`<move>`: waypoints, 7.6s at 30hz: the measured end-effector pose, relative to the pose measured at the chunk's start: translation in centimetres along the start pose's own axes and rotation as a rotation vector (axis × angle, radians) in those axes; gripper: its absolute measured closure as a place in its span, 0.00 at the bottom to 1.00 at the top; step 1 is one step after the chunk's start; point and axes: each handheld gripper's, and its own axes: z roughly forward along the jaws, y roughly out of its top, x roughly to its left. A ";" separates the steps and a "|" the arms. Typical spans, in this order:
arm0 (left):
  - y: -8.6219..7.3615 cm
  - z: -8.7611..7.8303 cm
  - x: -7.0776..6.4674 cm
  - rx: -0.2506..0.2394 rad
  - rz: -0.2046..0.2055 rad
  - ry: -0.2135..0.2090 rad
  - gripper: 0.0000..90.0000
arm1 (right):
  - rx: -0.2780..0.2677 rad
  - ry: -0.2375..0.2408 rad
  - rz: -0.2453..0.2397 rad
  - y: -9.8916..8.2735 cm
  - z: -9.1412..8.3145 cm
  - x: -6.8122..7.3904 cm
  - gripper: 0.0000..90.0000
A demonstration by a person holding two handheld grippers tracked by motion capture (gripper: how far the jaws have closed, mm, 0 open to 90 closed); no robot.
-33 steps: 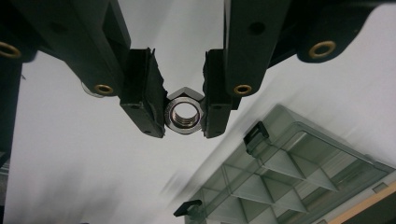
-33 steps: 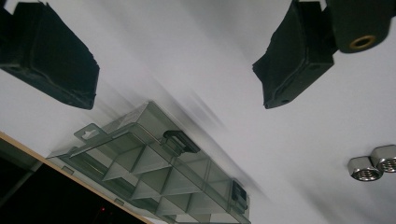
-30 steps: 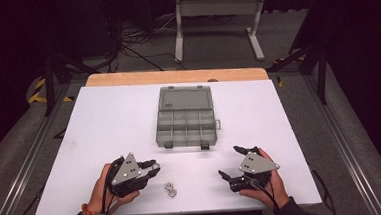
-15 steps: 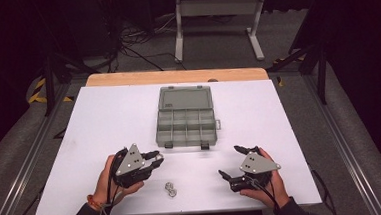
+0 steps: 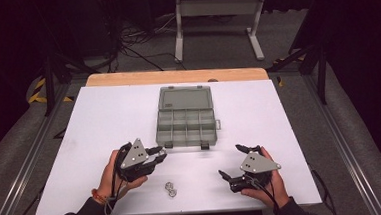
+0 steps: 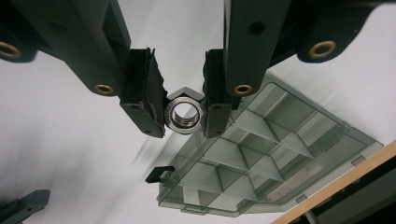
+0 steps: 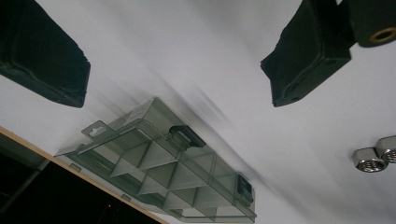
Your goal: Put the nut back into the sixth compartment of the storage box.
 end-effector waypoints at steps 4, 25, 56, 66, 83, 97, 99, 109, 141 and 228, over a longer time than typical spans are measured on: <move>0.2 0.3 0.3 0.002 0.000 0.002 0.78 | -0.001 -0.003 0.003 0.0 0.0 0.0 0.06; 1.4 2.8 1.4 -0.006 -0.012 -0.003 0.78 | -0.002 -0.001 0.006 0.0 0.0 -0.1 0.05; 3.0 8.0 4.7 0.055 -0.062 0.023 0.78 | 0.007 -0.001 0.006 -0.2 0.0 -0.2 0.06; 2.8 9.0 5.3 0.082 -0.077 0.031 0.78 | 0.011 0.002 0.003 -0.2 0.0 -0.2 0.06; 2.4 10.2 5.0 0.131 -0.082 0.028 0.77 | 0.020 -0.003 -0.003 -0.2 0.1 -0.1 0.06; 2.5 10.1 4.9 0.126 -0.083 0.015 0.77 | 0.022 -0.005 -0.004 -0.2 0.1 -0.1 0.06; 2.6 10.0 4.9 0.122 -0.078 0.016 0.78 | 0.022 -0.005 -0.007 -0.2 0.0 -0.1 0.06; 3.0 7.5 4.5 0.075 -0.049 0.016 0.77 | 0.019 -0.005 -0.005 -0.1 0.0 -0.1 0.06; -0.2 0.2 0.2 0.060 0.072 -0.014 0.41 | 0.023 -0.001 -0.005 -0.1 0.1 0.1 0.06; -3.8 3.2 -3.1 0.199 0.044 -0.243 0.76 | 0.014 -0.001 -0.001 0.0 -0.2 -0.2 0.06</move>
